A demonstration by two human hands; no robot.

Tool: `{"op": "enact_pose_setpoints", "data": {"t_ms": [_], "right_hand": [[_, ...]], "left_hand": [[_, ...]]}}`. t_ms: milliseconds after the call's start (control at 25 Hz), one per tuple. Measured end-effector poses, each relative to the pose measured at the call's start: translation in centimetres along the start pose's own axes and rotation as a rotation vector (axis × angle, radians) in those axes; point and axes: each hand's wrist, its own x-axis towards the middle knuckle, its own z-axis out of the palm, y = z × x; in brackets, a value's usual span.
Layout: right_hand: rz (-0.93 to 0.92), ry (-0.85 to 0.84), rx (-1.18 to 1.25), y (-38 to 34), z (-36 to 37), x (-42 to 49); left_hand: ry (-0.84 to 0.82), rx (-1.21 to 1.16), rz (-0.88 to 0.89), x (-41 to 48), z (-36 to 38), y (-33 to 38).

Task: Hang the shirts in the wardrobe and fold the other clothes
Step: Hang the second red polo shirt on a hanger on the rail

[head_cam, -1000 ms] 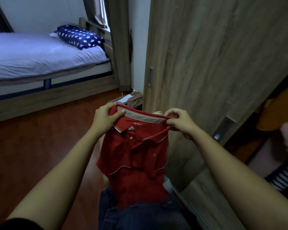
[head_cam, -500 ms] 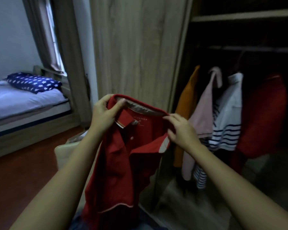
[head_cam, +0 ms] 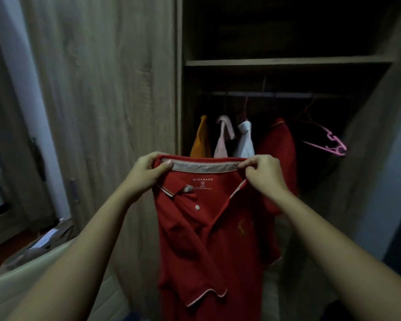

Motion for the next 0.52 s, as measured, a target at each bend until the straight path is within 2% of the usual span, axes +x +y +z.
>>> {"op": "enact_pose_setpoints", "data": {"t_ms": [80,240,320,440,520], "right_hand": [[0.042,0.042,-0.043,0.4,-1.3,0.2],[0.083,0.117,-0.108,2.5,-3.3,-0.2],[0.092,0.145,-0.175,4.1,-4.6,-0.3],[0.09,0.155,-0.247,6.0,-6.6,0.6],[0.074,0.157,-0.275,6.9,-8.0,1.9]], "left_hand": [[-0.094,0.022,0.006,1.2,1.0,-0.6],[-0.317,0.226,0.085,3.2,4.1,-1.5],[-0.42,0.193,0.154,3.9,6.3,-1.3],[-0.435,0.339,0.32,5.2,9.8,-0.5],[-0.373,0.473,0.379,6.6,12.0,0.0]]}}
